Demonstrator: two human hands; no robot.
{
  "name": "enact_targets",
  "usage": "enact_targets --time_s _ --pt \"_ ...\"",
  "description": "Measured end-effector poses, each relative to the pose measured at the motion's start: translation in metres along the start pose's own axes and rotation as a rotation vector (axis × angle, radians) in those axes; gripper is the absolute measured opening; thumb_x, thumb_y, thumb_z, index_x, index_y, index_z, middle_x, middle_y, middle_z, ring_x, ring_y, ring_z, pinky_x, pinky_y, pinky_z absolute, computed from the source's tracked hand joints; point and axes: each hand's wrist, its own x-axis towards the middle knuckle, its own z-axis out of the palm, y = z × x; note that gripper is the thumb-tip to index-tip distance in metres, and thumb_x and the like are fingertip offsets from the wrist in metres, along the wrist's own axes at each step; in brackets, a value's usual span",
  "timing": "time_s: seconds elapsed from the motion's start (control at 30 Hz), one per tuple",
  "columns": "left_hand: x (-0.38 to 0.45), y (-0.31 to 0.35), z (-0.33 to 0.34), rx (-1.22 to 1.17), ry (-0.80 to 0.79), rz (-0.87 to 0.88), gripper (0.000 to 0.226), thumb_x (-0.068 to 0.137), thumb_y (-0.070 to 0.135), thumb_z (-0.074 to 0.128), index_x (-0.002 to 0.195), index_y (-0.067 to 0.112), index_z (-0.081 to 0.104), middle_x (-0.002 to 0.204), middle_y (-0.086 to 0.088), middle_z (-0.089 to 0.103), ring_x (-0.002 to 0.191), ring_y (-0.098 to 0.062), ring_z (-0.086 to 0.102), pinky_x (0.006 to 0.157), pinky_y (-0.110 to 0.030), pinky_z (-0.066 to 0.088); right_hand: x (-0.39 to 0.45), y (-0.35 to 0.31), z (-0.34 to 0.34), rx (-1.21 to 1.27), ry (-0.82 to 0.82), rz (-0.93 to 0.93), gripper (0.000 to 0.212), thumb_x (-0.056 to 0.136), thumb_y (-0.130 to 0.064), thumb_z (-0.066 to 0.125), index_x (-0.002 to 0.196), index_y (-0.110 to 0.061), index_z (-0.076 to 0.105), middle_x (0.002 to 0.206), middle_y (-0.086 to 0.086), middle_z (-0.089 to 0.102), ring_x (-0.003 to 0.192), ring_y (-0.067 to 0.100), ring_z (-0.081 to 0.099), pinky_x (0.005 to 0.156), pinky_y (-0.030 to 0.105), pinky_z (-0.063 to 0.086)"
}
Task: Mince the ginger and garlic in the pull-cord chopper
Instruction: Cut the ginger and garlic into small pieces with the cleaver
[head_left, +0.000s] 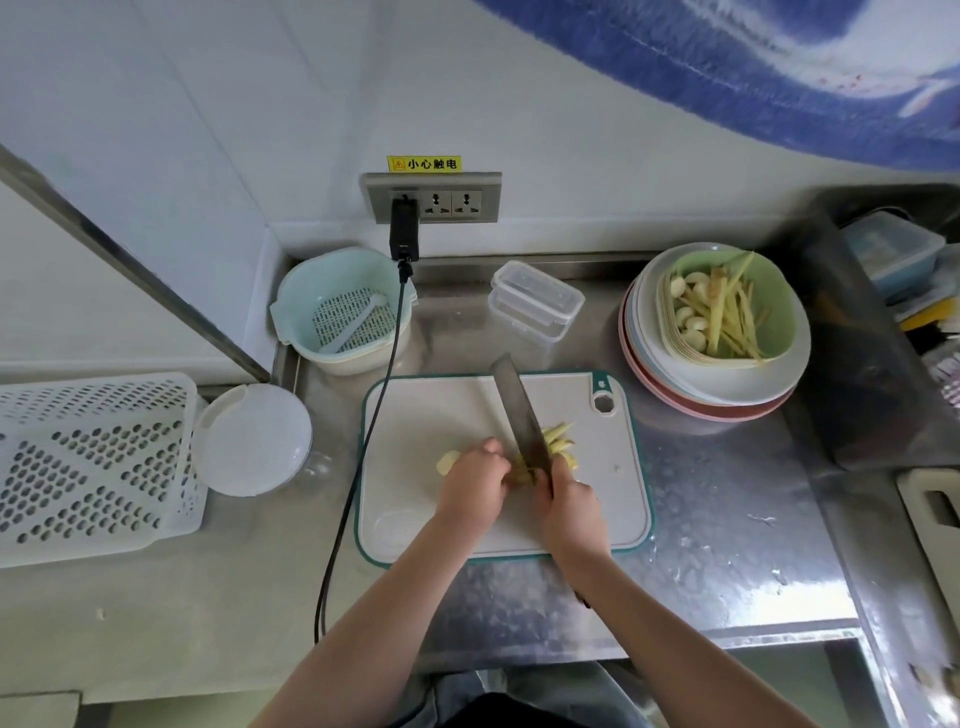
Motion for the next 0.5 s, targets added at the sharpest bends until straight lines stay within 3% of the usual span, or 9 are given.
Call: enact_targets --time_s 0.27,0.4,0.5 --pt "0.001 0.015 -0.002 -0.033 0.124 -0.088 0.014 0.085 0.009 0.056 0.09 0.008 0.069 0.103 -0.008 0.057 0.08 -0.028 0.062 0.068 -0.03 0.042 0.014 0.005 -0.029 0.083 0.009 -0.065 0.016 0.1 -0.028 0.039 0.098 -0.013 0.046 0.076 0.013 0.061 0.07 0.036 0.059 0.058 0.039 0.045" --pt "0.001 0.026 -0.001 -0.228 0.244 -0.285 0.012 0.083 0.016 0.064 0.092 0.009 0.067 0.098 -0.008 0.06 0.082 -0.026 0.061 0.066 -0.027 0.038 0.005 0.017 -0.038 0.228 0.165 -0.053 0.02 0.098 -0.027 0.041 0.081 -0.016 0.039 0.06 0.007 0.051 0.053 0.033 0.051 0.048 0.048 0.05" --pt "0.001 0.023 0.001 -0.443 0.277 -0.364 0.019 0.075 0.019 0.074 0.089 0.01 0.066 0.092 -0.006 0.065 0.08 -0.024 0.062 0.064 -0.026 0.039 0.005 0.026 -0.043 0.224 0.18 0.0 0.023 0.098 -0.032 0.039 0.078 -0.021 0.036 0.06 0.009 0.052 0.053 0.033 0.053 0.047 0.048 0.052"
